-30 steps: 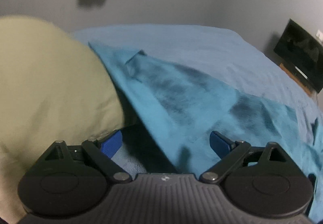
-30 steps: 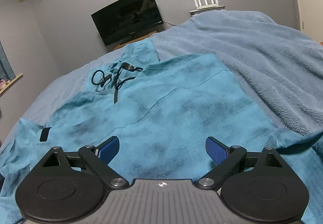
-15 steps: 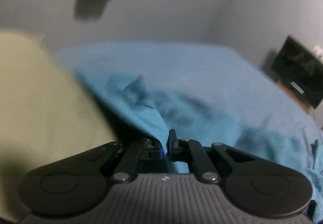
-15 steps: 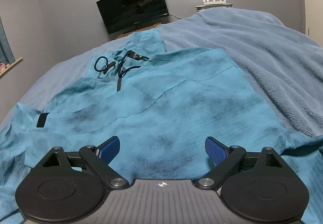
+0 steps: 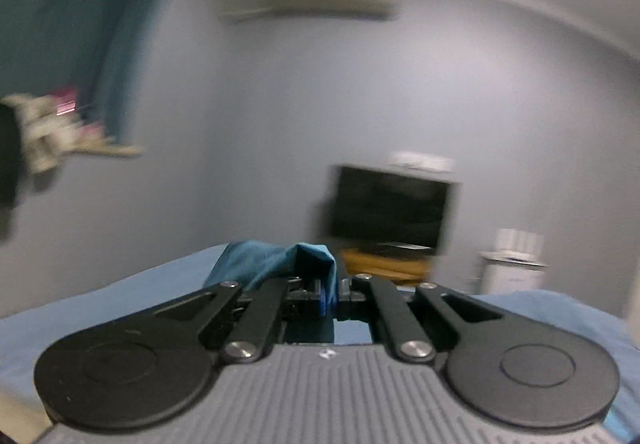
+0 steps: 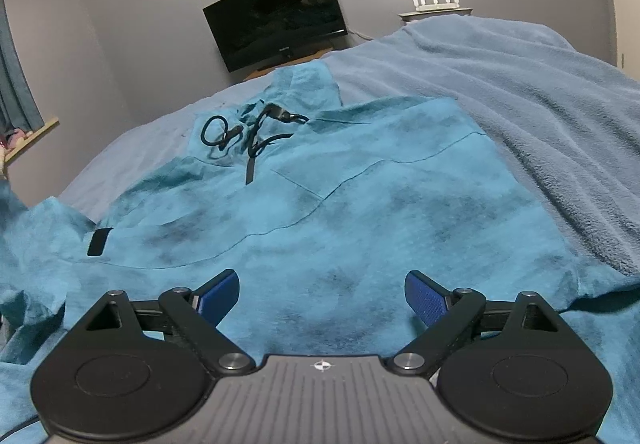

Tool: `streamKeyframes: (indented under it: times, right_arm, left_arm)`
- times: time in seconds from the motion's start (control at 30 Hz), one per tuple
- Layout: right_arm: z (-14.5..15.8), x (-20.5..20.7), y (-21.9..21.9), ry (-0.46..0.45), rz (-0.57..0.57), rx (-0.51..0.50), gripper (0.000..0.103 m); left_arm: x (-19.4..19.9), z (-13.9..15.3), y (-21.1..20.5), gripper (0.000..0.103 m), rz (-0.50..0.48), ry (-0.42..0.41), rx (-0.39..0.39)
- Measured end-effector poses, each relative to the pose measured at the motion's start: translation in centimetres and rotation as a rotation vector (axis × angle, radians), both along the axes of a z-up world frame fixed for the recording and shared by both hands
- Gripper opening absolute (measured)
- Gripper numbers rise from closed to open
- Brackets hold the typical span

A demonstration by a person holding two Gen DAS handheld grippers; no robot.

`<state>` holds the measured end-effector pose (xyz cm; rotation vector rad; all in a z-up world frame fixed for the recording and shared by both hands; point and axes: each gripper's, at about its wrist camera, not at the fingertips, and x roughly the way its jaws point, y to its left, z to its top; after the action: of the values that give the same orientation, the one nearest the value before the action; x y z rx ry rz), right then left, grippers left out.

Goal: Fold large clothes

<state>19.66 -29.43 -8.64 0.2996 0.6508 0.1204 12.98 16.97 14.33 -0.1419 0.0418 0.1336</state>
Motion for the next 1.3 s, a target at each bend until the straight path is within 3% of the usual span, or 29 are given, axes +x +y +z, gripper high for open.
streamKeyframes:
  times: [0.2, 0.3, 0.43, 0.5, 0.53, 0.57, 0.6, 0.77, 0.9, 1.0, 1.13, 1.23, 1.3]
  right_arm:
    - [-0.1, -0.2, -0.4, -0.005, 0.003, 0.018, 0.092]
    - [-0.2, -0.3, -0.7, -0.002, 0.000, 0.028, 0.092]
    - [-0.4, -0.4, -1.0, -0.001, -0.007, 0.042, 0.092]
    - [-0.4, -0.4, -1.0, 0.003, -0.010, 0.047, 0.092]
    - [-0.5, -0.4, -1.1, 0.004, -0.011, 0.050, 0.092]
    - [-0.5, -0.4, -1.2, 0.004, -0.014, 0.052, 0.092]
    - [-0.5, -0.5, -1.3, 0.004, -0.017, 0.054, 0.092]
    - [-0.4, -0.7, -1.3, -0.006, -0.021, 0.062, 0.092]
    - [0.0, -0.7, -0.6, -0.023, 0.015, 0.050, 0.092]
    - [0.7, -0.9, 0.8, -0.055, 0.081, 0.012, 0.092]
    - [2.2, -1.4, 4.9, -0.123, 0.254, -0.131, 0.091]
    - [2.9, -1.7, 9.1, -0.181, 0.399, -0.310, 0.090]
    - [2.5, -1.6, 12.0, -0.183, 0.486, -0.440, 0.083]
  left_arm:
    - [3.4, -0.1, -12.9, 0.000, -0.283, 0.019, 0.099]
    - [5.4, -2.3, -18.5, 0.000, -0.377, 0.082, 0.099]
    - [7.7, -7.1, -24.5, 0.000, -0.424, 0.207, 0.134]
    - [9.6, -10.0, -25.9, 0.009, -0.466, 0.344, 0.086]
    - [10.2, -11.4, -26.5, 0.033, -0.481, 0.422, 0.068]
    - [10.4, -12.5, -26.7, 0.059, -0.485, 0.468, 0.056]
    - [10.0, -13.5, -26.8, 0.064, -0.492, 0.491, 0.041]
    - [6.8, -14.9, -22.7, 0.072, -0.446, 0.479, 0.039]
    - [4.1, -15.0, -17.3, 0.074, -0.286, 0.502, 0.034]
    - [3.0, -16.6, -12.5, 0.074, -0.148, 0.554, -0.059]
    - [2.5, -19.0, -8.7, 0.074, -0.038, 0.607, -0.164]
    - [2.9, -20.5, -7.8, 0.074, -0.025, 0.631, -0.183]
    - [2.8, -21.1, -7.4, 0.074, -0.025, 0.646, -0.197]
